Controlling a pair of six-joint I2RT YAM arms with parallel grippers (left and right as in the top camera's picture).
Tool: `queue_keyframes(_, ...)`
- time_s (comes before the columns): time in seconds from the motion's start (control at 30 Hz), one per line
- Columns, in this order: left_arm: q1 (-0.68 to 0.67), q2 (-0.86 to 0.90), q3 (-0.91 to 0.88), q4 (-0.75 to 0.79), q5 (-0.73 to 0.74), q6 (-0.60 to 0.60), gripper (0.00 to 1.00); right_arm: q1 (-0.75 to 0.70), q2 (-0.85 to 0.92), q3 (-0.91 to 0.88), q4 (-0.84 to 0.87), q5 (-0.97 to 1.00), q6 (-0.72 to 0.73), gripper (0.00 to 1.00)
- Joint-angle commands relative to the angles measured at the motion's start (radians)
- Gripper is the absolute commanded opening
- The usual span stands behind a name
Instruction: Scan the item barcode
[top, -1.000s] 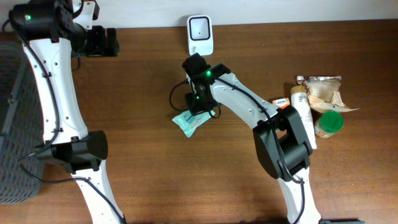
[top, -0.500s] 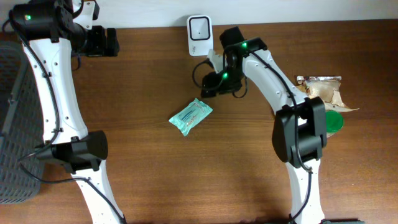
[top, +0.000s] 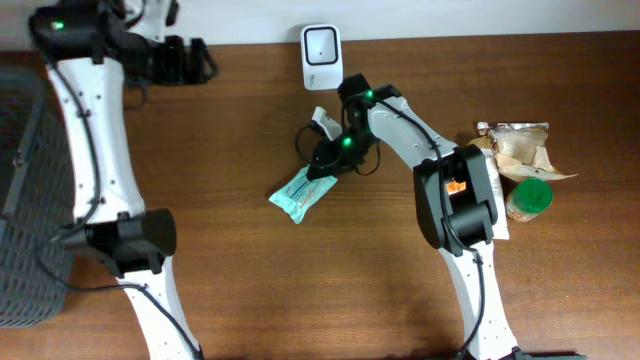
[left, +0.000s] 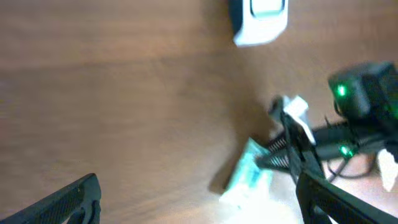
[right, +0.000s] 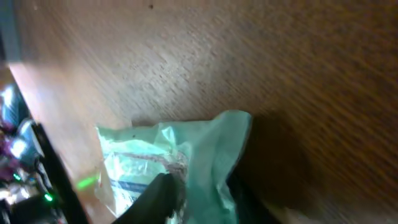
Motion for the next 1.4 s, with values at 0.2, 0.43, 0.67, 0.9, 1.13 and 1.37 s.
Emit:
queue_keyframes(0.2, -0.201, 0.13, -0.267, 0.284, 0.147, -0.001, 0.58, -0.201, -0.08, -0.006, -0.051, 0.092, 0.246, 0.04)
queue_keyframes(0.43, -0.344, 0.158, -0.348, 0.417, 0.146, -0.169, 0.1, -0.209, -0.1, -0.006, -0.087, 0.314, 0.529, 0.04)
queue_keyframes(0.67, -0.274, 0.078, -0.354, 0.429, 0.101, -0.143, 0.27, -0.204, -0.254, 0.028, -0.161, 0.319, 0.221, 0.5)
queue_keyframes(0.9, -0.192, 0.03, -0.355, 0.291, 0.1, 0.022, 0.44, -0.249, -0.856, -0.298, 0.048, 0.476, 0.115, 0.4)
queue_keyframes(1.13, -0.326, 0.03, -0.355, 0.293, 0.113, 0.101, 0.44, -0.315, -0.919, -0.667, 0.314, 0.197, 0.197, 0.98)
queue_keyframes(1.37, -0.336, 0.03, -0.355, 0.255, 0.111, 0.1, 0.44, -0.315, -0.91, -0.667, 0.288, 0.201, 0.158, 0.98)
